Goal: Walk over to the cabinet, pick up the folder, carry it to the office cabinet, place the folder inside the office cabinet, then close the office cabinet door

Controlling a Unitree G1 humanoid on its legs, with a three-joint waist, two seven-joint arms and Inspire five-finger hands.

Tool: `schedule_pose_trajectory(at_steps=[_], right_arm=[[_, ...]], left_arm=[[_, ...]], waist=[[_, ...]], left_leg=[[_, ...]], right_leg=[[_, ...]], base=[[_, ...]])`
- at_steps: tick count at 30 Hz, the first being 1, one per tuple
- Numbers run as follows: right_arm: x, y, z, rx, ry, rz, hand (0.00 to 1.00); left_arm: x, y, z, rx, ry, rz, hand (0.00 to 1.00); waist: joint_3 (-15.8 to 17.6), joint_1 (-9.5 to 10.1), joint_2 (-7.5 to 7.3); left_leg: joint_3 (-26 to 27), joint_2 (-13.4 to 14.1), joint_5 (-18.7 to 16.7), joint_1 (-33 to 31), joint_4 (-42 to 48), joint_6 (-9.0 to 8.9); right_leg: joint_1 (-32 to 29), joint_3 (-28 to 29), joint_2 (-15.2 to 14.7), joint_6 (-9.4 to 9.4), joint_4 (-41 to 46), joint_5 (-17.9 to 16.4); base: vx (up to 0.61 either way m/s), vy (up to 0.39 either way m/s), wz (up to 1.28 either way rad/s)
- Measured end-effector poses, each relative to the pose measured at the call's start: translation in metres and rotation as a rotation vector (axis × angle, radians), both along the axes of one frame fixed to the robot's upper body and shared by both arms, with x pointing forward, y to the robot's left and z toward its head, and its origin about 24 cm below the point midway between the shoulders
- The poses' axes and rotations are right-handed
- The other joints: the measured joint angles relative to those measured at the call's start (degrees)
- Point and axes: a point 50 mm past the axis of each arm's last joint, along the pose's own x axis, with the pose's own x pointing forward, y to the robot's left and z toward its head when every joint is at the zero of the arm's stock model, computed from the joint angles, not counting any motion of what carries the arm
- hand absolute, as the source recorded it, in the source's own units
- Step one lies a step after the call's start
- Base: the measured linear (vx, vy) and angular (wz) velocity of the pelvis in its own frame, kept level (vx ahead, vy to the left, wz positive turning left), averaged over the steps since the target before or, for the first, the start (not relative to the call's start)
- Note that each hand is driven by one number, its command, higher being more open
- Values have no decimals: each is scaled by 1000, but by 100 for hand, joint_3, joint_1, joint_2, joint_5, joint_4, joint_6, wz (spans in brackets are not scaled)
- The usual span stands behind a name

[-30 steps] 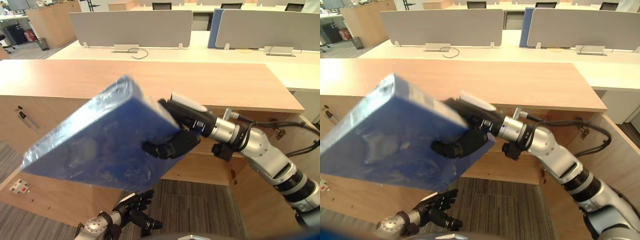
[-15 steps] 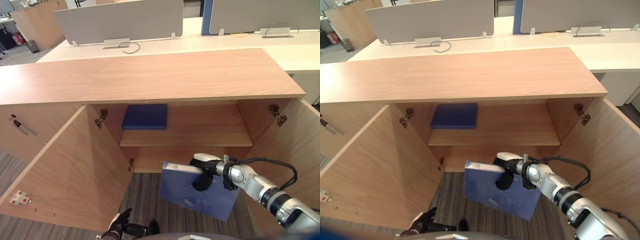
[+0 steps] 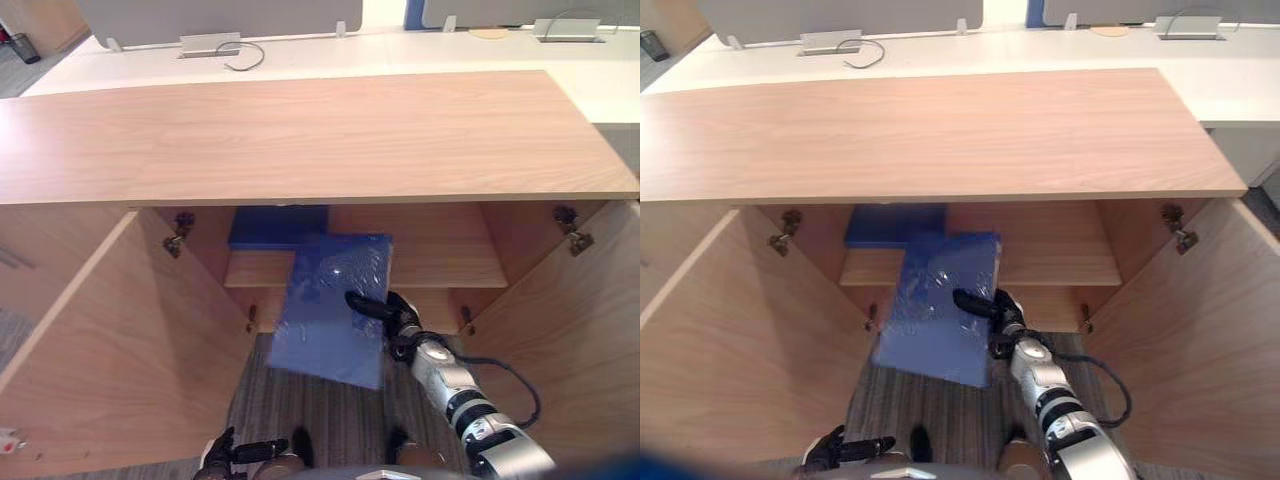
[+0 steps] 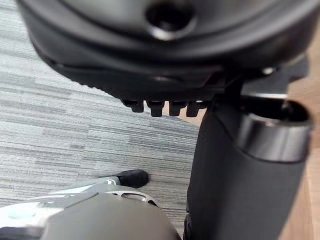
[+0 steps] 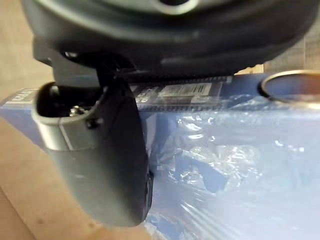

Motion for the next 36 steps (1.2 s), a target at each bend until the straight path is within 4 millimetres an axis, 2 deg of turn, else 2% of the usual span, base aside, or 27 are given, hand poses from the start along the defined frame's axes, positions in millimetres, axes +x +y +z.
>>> schedule_pose_trajectory(at_steps=[3,5,6,7,9,10,11,12,13,14,15,16,17,18,19,22,26,27,29,30,31,32,33,34,35,36], right_arm=[[-8,-1,-3,147,10,-98,0],[-20,-7,-12,203,39,-174,0],[-30,-15,-18,219,64,-221,0],[-41,-21,-24,234,88,-258,0],[-52,-28,-29,238,111,-287,0],[-55,-30,-31,240,120,-299,0],[-55,-32,-30,253,111,-325,0],[-54,-33,-29,255,99,-335,0],[-51,-35,-25,267,72,-361,0],[-50,-37,-23,290,57,-384,0],[-51,-38,-21,296,48,-393,0],[-51,-42,-18,306,25,-409,0],[-52,-40,-16,327,6,-431,0],[-50,-37,-12,382,-18,-476,0],[-49,-34,-9,418,-38,-500,0],[-50,-30,-8,512,-44,-565,0],[-52,-35,-4,561,-78,-635,0],[-52,-41,-2,562,-98,-665,0],[-49,-56,7,554,-144,-727,0],[-42,-63,22,562,-213,-739,0],[-32,-67,44,584,-312,-746,0],[-26,-66,58,606,-367,-743,0],[-16,-65,80,637,-458,-731,0],[-11,-68,96,614,-523,-713,0],[-1,-59,112,632,-558,-677,0],[6,-49,126,658,-587,-673,0]], left_arm=[[-9,0,-2,-17,11,161,100],[-12,2,-3,-19,12,241,100],[-13,3,-3,-26,17,279,100],[-13,4,-3,-36,6,332,100],[-8,6,-1,-37,-15,352,100],[-6,6,0,-35,-30,356,100],[-1,5,1,-31,-47,346,100],[1,5,1,-28,-49,339,100],[5,4,2,-26,-62,333,100],[6,4,2,-23,-64,328,100],[5,3,1,-21,-60,323,100],[1,0,0,-19,-51,318,100],[0,2,1,-6,-49,315,100],[2,10,3,19,-66,307,100],[1,13,4,35,-60,299,100],[-18,14,1,51,-8,336,100],[-44,20,-1,65,55,413,100],[-53,20,-2,66,80,434,100],[-57,17,-3,57,97,444,100],[-52,9,-4,37,90,450,100],[-47,5,-5,23,76,474,100],[-43,3,-5,11,64,480,100],[-36,-5,-6,-19,45,487,100],[-31,-16,-7,-64,27,497,100],[-26,-26,-7,-112,-2,509,100],[-23,-25,-7,-132,-29,536,100]], waist=[[-40,-38,71],[-37,-49,62],[-34,-73,55],[-25,-134,40],[16,-124,-4],[23,-95,-15],[45,-47,-17],[50,-18,-7],[111,41,-16],[127,104,-1],[116,122,17],[56,128,162],[44,107,62],[22,121,-145],[7,128,-198],[-14,147,-167],[-70,165,-108],[-59,174,-77],[30,176,151],[172,172,331],[338,174,405],[428,176,414],[569,111,506],[590,110,646],[574,196,672],[607,203,627]], left_leg=[[30,338,-106,-10,53,-199],[-33,569,-471,-256,724,-304],[-58,736,-766,-537,1507,-233],[-88,887,-918,-858,2388,-193],[-100,1004,-970,-1222,3473,-260],[-119,982,-1138,-1338,3905,-369],[-132,844,-1408,-1529,4210,-393],[-132,764,-1488,-1621,4226,-364],[-122,561,-1564,-1750,4096,-309],[-126,379,-1447,-1787,3608,-162],[-139,326,-1193,-1768,3245,-45],[-159,330,-546,-1749,2769,199],[-127,259,-784,-1647,2759,318],[-131,75,-778,-1564,2569,327],[-132,-23,-770,-1487,2444,341],[-139,-146,-771,-1033,2103,384],[-186,-126,-768,-791,1878,385],[-191,-95,-768,-741,1880,385],[-314,149,-783,-711,1962,404],[-302,270,-792,-809,2136,414],[-249,349,-927,-1057,2580,430],[-141,378,-1069,-1252,2941,407],[-52,475,-1380,-1641,3652,295],[-6,679,-1564,-2001,4153,287],[66,746,-1688,-2304,4494,270],[130,751,-1856,-2517,4736,258]], right_leg=[[29,-60,336,-178,-55,-213],[230,-176,506,-262,-198,-321],[431,-273,587,-301,-311,-395],[729,-419,635,-325,-468,-396],[1118,-492,639,-334,-652,-398],[1319,-467,626,-351,-770,-408],[1506,-367,579,-413,-852,-447],[1543,-324,556,-420,-855,-452],[1644,-234,480,-420,-852,-466],[1742,-189,414,-340,-802,-513],[1776,-183,413,-243,-743,-572],[1835,-189,506,-80,-697,-707],[1917,-190,442,1,-676,-886],[1892,-215,278,47,-647,-952],[1913,-214,209,71,-633,-934],[2155,-214,135,154,-516,-825],[2265,-209,202,183,-426,-695],[2228,-211,216,185,-207,-695],[1703,-120,236,191,920,-689],[1210,-89,141,223,1377,-1386],[721,-109,-70,189,1234,-1557],[437,-131,-221,176,1066,-1435],[19,-82,-313,133,1511,-1258],[-415,-32,-285,99,2084,-1333],[-995,141,-358,131,2747,-1471],[-1321,235,-442,157,3132,-1704]], base=[[188,-202,-8],[196,-217,17],[294,-257,41],[254,-213,49],[223,-158,28],[278,-105,-15],[225,-15,-30],[220,57,-43],[210,102,-43],[262,145,-42],[229,136,-31],[256,147,-8],[264,123,11],[296,127,22],[229,81,17],[208,49,11],[162,-50,11],[160,-94,6],[123,-82,-3],[14,-99,-32],[-4,-141,-45],[-77,-193,-47],[-87,-163,-39],[-103,-170,-54],[-67,-137,-49],[-44,-150,-39]])
